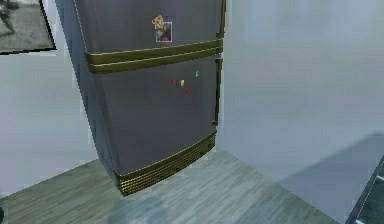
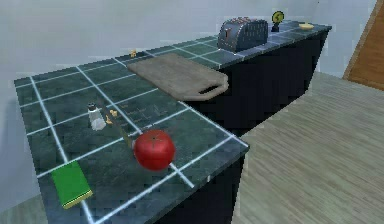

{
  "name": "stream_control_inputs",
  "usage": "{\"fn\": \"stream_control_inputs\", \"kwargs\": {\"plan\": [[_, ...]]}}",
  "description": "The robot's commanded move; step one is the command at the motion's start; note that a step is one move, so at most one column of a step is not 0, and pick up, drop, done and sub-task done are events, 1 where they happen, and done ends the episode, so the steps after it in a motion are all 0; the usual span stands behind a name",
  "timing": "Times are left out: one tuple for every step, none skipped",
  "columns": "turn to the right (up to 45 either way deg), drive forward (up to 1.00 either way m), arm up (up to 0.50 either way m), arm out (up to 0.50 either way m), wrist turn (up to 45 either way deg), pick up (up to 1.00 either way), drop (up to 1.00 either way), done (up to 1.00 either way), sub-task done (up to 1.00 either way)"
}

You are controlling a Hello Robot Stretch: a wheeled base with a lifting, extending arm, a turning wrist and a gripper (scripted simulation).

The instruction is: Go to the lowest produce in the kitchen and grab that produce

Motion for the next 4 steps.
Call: {"fn": "stream_control_inputs", "kwargs": {"plan": [[0.0, 0.00, 0.38, 0.00, 0.0, 0.00, 0.00, 0.00, 0.00], [0.0, 0.00, 0.00, 0.12, 0.0, 0.00, 0.00, 0.00, 0.00], [0.0, 0.00, 0.00, 0.00, 45.0, 0.00, 0.00, 0.00, 0.00], [0.0, 0.00, 0.00, 0.00, 45.0, 0.00, 0.00, 0.00, 0.00]]}}
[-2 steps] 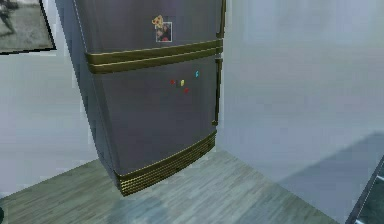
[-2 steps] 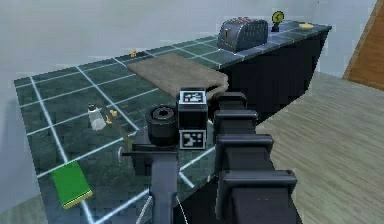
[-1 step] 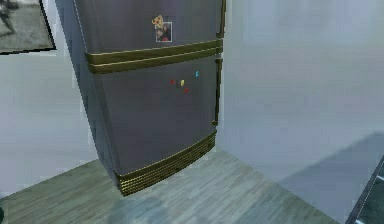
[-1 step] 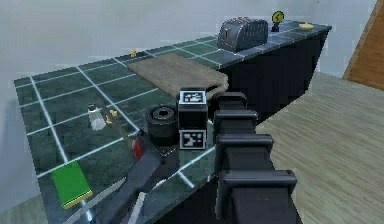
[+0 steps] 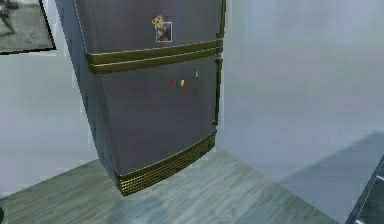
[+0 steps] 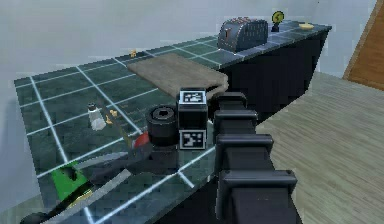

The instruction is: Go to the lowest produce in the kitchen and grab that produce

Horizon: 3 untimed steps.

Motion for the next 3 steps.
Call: {"fn": "stream_control_inputs", "kwargs": {"plan": [[0.0, 0.00, 0.00, 0.00, 45.0, 0.00, 0.00, 0.00, 0.00], [0.0, 0.00, 0.00, 0.00, 21.0, 0.00, 0.00, 0.00, 0.00], [0.0, 0.00, -0.10, 0.00, 0.0, 0.00, 0.00, 0.00, 0.00]]}}
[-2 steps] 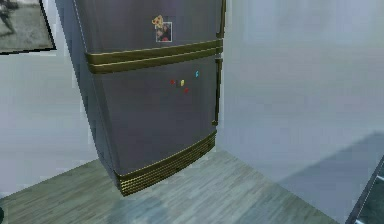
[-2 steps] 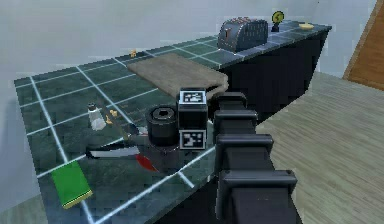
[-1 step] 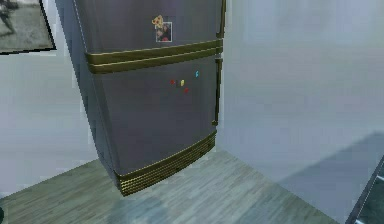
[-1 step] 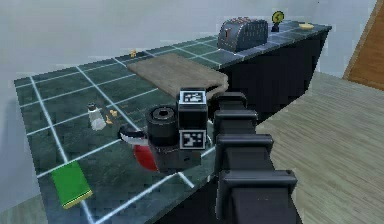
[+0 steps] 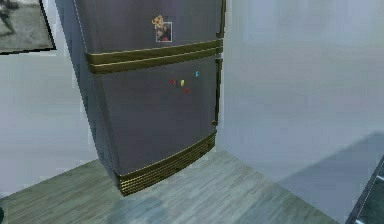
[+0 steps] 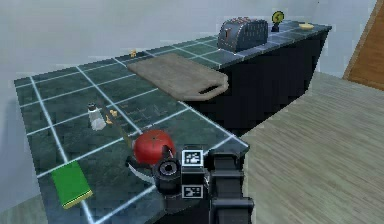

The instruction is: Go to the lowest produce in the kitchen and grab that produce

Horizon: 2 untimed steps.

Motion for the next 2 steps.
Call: {"fn": "stream_control_inputs", "kwargs": {"plan": [[0.0, 0.00, 0.00, 0.00, 0.0, 1.00, 0.00, 0.00, 0.00], [0.0, 0.00, 0.10, 0.00, 0.0, 0.00, 0.00, 0.00, 0.00]]}}
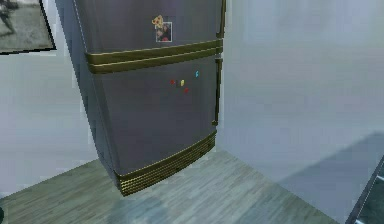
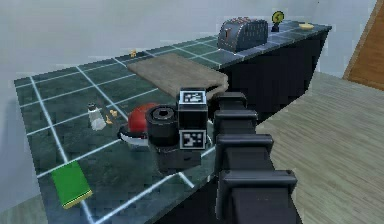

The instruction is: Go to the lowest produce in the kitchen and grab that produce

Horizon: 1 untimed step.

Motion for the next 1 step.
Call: {"fn": "stream_control_inputs", "kwargs": {"plan": [[0.0, 0.00, 0.00, 0.00, 0.0, 0.00, 0.00, 1.00, 0.00]]}}
